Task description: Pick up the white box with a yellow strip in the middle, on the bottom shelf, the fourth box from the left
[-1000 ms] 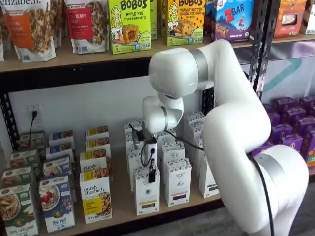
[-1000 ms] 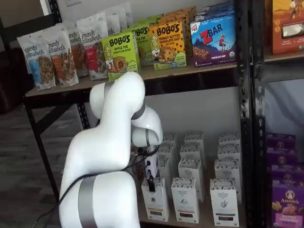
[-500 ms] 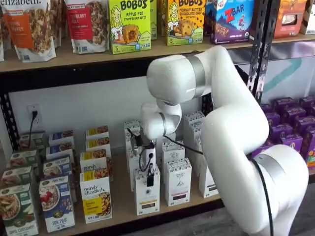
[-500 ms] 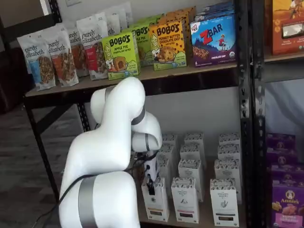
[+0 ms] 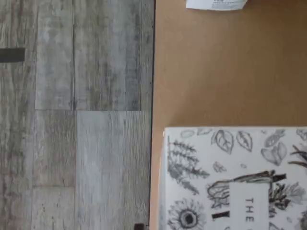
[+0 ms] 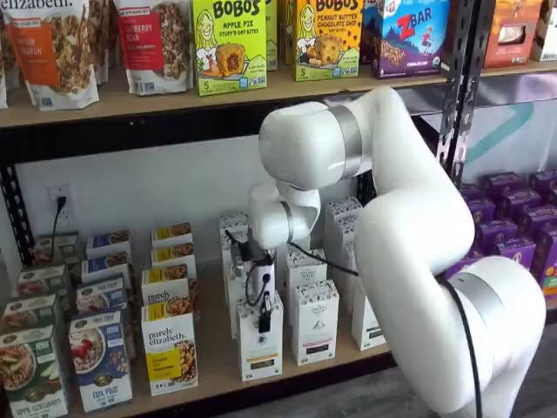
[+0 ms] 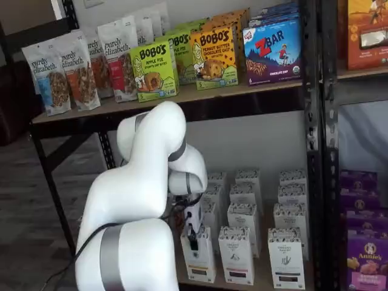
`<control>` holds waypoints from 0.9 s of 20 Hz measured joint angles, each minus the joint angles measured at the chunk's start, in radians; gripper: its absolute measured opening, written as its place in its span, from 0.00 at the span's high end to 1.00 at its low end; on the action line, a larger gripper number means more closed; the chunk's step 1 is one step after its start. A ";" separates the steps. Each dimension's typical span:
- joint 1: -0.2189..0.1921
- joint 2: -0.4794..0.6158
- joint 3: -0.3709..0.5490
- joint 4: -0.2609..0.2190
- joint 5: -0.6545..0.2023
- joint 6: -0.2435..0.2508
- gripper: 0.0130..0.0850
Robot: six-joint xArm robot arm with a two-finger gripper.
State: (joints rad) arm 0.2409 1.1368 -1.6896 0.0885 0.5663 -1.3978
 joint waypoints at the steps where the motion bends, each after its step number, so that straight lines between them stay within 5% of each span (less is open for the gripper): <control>1: 0.001 0.002 -0.004 0.000 0.004 0.000 0.22; 2: 0.001 0.003 -0.005 0.000 0.006 0.001 0.28; 15: 0.001 0.005 -0.009 0.000 0.017 0.001 0.28; 18: 0.001 0.001 -0.005 0.000 0.019 0.001 0.39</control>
State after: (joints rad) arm 0.2423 1.1381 -1.6948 0.0889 0.5848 -1.3965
